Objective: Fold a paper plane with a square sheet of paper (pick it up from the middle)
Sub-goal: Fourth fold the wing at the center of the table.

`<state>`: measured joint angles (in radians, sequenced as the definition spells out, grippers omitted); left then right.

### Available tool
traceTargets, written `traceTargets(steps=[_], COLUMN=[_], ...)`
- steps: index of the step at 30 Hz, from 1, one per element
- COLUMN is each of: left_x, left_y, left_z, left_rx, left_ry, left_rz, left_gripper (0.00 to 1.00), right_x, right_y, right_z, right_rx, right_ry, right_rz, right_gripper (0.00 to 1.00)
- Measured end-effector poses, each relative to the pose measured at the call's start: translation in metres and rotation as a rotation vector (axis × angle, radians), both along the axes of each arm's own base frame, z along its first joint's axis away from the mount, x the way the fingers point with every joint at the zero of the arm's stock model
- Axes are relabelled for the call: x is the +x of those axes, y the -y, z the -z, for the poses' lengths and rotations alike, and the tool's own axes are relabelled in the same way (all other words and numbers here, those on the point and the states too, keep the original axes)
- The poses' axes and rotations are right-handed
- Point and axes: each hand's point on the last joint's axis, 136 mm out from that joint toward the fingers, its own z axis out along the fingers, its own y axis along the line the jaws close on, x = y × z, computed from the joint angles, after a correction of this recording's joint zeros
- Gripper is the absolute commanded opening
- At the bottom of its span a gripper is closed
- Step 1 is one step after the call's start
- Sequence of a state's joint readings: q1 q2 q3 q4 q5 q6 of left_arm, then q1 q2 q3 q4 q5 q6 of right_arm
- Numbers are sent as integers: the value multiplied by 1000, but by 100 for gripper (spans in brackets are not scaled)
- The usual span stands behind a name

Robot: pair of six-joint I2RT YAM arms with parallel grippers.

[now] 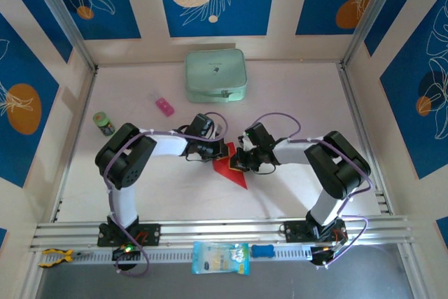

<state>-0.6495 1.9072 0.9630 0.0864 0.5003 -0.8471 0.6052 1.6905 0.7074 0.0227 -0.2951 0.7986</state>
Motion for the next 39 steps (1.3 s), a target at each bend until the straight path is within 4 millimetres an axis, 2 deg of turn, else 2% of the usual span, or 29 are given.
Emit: traceTargets(steps=[9, 16, 20, 25, 34, 39], left_x=[0, 1, 2, 2, 2, 2], left_y=[0, 1, 0, 0, 0, 0], left_z=[0, 0, 0, 0, 0, 0], left_rx=[-13, -23, -24, -24, -24, -24], left_ry=[-1, -1, 1, 1, 1, 0], left_rz=[3, 6, 4, 3, 3, 4], left_gripper=[4, 4, 4, 4, 4, 4], right_x=[-12, 10, 9, 0, -43, -59], right_y=[9, -8, -10, -5, 25, 37], right_z=[-6, -18, -7, -1, 0, 2], right_rx=[-14, 19, 9, 8, -5, 7], right_ry=[-1, 37, 13, 14, -15, -3], right_rz=[-1, -6, -11, -15, -19, -14], right_gripper=[0, 0, 0, 0, 1, 1])
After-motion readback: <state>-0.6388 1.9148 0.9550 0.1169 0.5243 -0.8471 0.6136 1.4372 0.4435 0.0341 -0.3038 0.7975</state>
